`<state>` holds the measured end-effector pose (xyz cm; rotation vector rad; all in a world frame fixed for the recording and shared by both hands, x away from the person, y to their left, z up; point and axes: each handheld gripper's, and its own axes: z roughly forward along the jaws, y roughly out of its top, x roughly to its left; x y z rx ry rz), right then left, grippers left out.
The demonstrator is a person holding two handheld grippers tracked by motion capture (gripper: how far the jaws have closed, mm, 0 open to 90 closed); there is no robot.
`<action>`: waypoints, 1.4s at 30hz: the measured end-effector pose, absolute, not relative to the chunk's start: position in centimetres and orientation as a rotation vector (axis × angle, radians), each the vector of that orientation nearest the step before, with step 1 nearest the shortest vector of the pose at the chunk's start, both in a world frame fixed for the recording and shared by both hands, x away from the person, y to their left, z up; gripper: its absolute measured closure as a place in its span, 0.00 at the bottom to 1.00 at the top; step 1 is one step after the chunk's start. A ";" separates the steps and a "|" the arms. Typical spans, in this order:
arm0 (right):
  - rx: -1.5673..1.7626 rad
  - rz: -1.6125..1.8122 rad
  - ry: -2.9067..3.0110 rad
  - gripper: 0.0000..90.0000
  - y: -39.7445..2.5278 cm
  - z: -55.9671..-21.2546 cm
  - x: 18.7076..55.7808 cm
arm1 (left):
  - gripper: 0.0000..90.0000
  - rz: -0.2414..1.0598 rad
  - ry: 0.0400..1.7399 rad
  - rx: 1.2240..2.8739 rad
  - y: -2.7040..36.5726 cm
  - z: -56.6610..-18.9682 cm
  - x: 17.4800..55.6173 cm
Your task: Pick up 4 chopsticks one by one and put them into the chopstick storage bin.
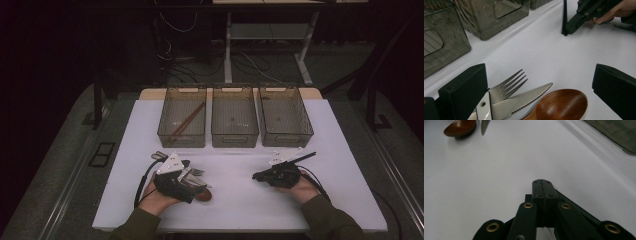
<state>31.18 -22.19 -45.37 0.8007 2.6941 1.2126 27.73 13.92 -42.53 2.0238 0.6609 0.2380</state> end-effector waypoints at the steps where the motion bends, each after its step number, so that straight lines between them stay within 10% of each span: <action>1: 0.804 1.210 2.693 0.99 -22.2 -45.4 31.3 | 0.00 0.238 0.659 2.029 13.9 -42.5 27.6; 42: 0.923 1.189 2.574 0.99 -25.6 -43.6 34.2 | 0.00 0.231 0.665 2.019 14.3 -42.6 27.7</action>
